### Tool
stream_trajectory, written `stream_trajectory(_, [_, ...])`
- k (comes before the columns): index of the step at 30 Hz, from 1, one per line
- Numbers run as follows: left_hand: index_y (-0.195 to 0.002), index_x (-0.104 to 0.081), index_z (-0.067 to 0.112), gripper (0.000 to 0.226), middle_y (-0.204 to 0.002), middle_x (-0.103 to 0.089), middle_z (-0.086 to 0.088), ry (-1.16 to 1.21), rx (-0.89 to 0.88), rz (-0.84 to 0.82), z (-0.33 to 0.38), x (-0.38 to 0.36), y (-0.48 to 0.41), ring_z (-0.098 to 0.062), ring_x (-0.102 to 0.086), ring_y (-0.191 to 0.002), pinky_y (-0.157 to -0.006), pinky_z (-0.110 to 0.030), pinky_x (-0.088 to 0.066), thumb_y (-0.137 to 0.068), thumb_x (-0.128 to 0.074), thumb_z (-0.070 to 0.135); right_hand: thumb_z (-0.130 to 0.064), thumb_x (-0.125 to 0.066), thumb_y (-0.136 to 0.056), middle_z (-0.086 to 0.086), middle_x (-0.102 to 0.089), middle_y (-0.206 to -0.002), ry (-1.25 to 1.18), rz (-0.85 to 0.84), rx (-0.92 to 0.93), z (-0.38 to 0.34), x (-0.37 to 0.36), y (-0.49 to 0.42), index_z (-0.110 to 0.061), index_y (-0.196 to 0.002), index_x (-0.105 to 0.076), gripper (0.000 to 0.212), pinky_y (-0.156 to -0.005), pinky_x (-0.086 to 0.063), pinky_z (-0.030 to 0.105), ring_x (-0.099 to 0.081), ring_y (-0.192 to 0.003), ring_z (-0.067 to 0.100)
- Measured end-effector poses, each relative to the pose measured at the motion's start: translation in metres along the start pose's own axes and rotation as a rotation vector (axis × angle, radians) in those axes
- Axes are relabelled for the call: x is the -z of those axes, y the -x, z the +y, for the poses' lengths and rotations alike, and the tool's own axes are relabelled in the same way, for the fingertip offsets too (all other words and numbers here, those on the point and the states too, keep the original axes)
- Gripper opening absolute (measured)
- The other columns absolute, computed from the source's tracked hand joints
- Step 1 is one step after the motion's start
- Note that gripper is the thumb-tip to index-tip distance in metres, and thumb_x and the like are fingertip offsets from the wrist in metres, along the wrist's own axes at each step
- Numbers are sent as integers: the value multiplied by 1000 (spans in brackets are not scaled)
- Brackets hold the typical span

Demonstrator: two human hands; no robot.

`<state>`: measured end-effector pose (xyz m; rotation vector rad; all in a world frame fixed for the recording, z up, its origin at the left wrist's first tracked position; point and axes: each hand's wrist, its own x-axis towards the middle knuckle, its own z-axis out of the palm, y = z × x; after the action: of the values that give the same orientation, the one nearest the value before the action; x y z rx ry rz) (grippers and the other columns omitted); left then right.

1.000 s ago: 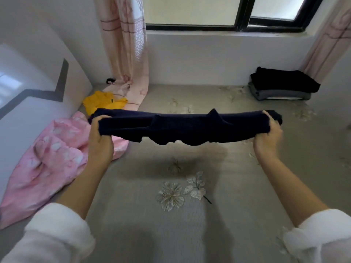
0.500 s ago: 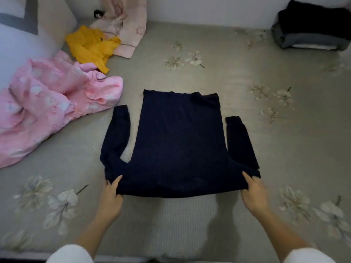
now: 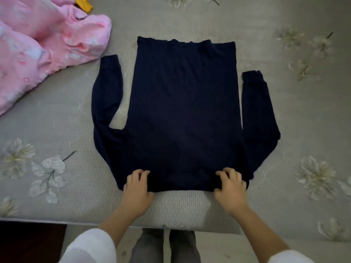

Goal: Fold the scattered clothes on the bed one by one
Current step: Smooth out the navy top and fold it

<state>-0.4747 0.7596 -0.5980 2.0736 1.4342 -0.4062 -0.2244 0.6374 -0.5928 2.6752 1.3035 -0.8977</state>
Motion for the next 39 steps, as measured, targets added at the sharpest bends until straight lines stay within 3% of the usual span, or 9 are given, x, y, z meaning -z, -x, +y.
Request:
stream_trajectory(5, [-152, -8, 26, 83, -115, -50, 4, 210, -77, -263, 26, -14, -12, -15, -44, -111, -100, -35, -38, -86, -59, 34, -24, -57, -83, -7, -45, -126, -132, -151, 6, -27, -17, 1, -27, -140, -32, 62, -99, -25, 37, -34, -123, 17])
stream_trajectory(12, [-132, -49, 36, 46, -102, -50, 13, -238, -252, -622, 20, 7, -11, -13, -48, -110, -95, -32, -30, -88, -50, 21, 0, -54, -79, -8, -58, -94, -264, -343, 83, 10, -9, 11, -25, -95, -65, 31, -84, -44, 27, -56, -98, 15])
stream_trajectory(16, [-136, -47, 24, 42, -117, -49, 5, -55, -276, -244, 47, 13, -43, -11, -49, -109, -91, -23, -43, -94, -50, 23, 4, -55, -84, -5, -63, -76, -655, 149, -176, 38, 41, -37, -15, -87, -66, 22, -63, -46, 12, -57, -69, 6])
stream_trajectory(21, [-152, -10, 24, 69, -160, 3, -4, -41, -357, 31, 127, -27, -86, -20, 2, -147, -119, -34, -10, -96, -38, 51, -10, -58, -86, 10, -57, -106, -712, 501, -390, 100, 69, -112, -8, -124, -49, 38, -87, -48, 40, -57, -93, 24])
stream_trajectory(26, [-149, 17, 28, 76, -152, 36, -2, -71, -318, 34, 192, -91, -101, -15, 35, -139, -117, -36, 15, -88, -7, 67, -33, -65, -87, 14, -44, -132, -666, 465, -536, 146, 83, -167, -2, -132, -40, 60, -94, -42, 41, -46, -118, 29])
stream_trajectory(29, [-151, 9, 23, 75, -157, 22, -10, -175, -259, 125, 199, -114, -100, -23, 24, -144, -116, -41, 10, -92, -9, 65, -24, -70, -83, -1, -54, -74, -716, 346, -437, 158, 93, -184, -10, -83, -55, 20, -68, -42, 30, -54, -74, 17])
stream_trajectory(32, [-149, 16, 26, 76, -155, 29, -7, -212, -257, 107, 199, -116, -101, -21, 28, -143, -113, -38, 18, -90, -7, 67, -15, -62, -78, -2, -38, -52, -944, 511, -445, 178, 105, -182, -16, -53, -41, 33, -49, -33, 24, -36, -46, 8])
stream_trajectory(36, [-142, 31, 30, 78, -146, 46, -2, -199, -223, 38, 206, -106, -100, -16, 41, -135, -107, -32, 30, -82, 1, 70, -11, -56, -79, 0, -48, -60, -1401, 842, -688, 213, 119, -144, -16, -61, -48, 20, -46, -39, 24, -44, -48, 10])
stream_trajectory(39, [-138, 37, 31, 79, -141, 52, 0, -187, -210, -15, 209, -101, -100, -15, 46, -132, -103, -32, 33, -79, 4, 72, -2, -54, -82, 5, -55, -72, -1422, 647, -802, 230, 98, -119, -12, -70, -50, 16, -52, -45, 26, -53, -56, 14])
